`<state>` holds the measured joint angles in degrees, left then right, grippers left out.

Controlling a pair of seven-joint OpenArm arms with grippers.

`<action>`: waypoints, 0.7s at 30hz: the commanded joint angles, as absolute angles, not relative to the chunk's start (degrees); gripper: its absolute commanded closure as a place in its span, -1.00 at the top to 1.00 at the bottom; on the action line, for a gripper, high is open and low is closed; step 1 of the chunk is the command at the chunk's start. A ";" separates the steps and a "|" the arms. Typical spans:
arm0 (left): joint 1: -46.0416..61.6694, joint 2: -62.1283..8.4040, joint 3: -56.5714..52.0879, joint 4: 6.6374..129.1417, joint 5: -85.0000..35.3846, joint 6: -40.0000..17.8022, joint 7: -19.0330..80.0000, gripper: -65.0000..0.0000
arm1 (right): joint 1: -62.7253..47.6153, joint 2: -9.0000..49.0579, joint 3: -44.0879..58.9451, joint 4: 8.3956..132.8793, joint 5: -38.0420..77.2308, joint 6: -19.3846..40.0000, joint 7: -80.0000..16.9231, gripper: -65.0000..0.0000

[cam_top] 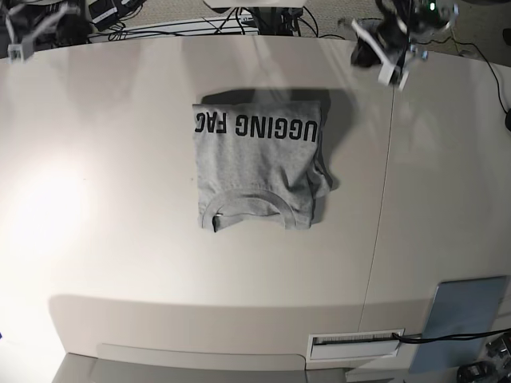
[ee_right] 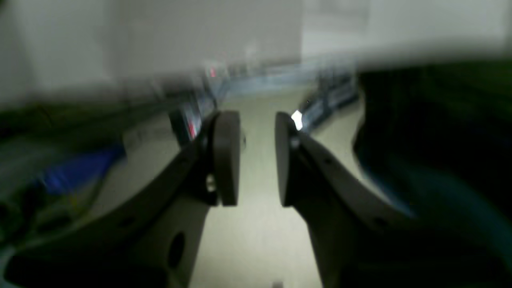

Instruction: Fold the T-shirt properly

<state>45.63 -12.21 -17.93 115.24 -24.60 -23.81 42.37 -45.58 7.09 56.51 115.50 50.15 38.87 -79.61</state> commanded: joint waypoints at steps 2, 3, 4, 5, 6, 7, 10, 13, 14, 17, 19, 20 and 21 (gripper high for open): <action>49.82 -12.53 -18.22 115.46 -25.39 -24.64 41.52 -0.82 | -47.97 5.17 57.06 114.15 47.90 40.00 -78.98 -0.53; 51.37 -12.53 -18.13 114.50 -25.39 -25.96 41.45 -0.82 | -48.40 3.90 57.06 112.53 46.65 40.00 -78.76 -0.53; 52.64 -12.53 -18.13 113.01 -25.39 -27.57 41.17 -0.82 | -48.58 2.81 57.06 110.48 45.67 40.00 -78.24 -0.53; 53.54 -12.56 -18.13 111.11 -25.36 -28.80 40.60 -0.82 | -48.56 1.96 57.06 107.98 44.71 40.00 -77.45 -0.53; 54.08 -12.56 -18.13 108.73 -25.36 -29.63 39.72 -0.82 | -48.51 1.37 57.06 105.14 43.88 40.00 -75.96 -0.53; 54.37 -12.56 -18.13 105.91 -25.39 -30.06 38.54 -0.82 | -48.40 1.19 57.01 102.00 43.38 40.00 -74.08 -0.53; 53.91 -12.75 -18.13 95.94 -25.34 -30.13 34.06 -0.81 | -47.33 1.96 56.93 92.18 39.79 40.00 -68.25 -0.53; 51.48 -13.41 -18.13 84.66 -25.30 -32.32 30.70 -0.81 | -44.31 4.12 56.88 81.89 32.51 40.00 -63.02 -0.53; 50.11 -13.50 -18.13 80.64 -25.15 -32.99 30.20 -0.81 | -43.03 5.37 56.64 78.19 29.67 40.00 -61.14 -0.53; 44.16 -13.37 -18.13 68.40 -22.17 -32.38 29.91 -0.81 | -38.98 10.13 54.70 66.87 22.76 40.00 -55.61 -0.53; 39.29 -13.32 -18.13 60.23 -20.51 -30.70 29.67 -0.81 | -36.45 13.47 52.12 59.68 19.55 40.00 -51.53 -0.53; 36.88 -13.34 -18.13 56.23 -19.97 -30.61 28.82 -0.79 | -35.24 15.18 50.30 56.34 18.11 40.00 -49.17 -0.53; 34.50 -13.32 -18.13 52.45 -19.29 -30.74 28.18 -0.75 | -34.13 16.78 48.21 53.15 16.69 40.00 -46.65 -0.53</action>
<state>33.34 -12.88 -18.06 51.66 -18.94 -30.30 28.08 -33.21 16.10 47.68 52.31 16.45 39.86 -45.95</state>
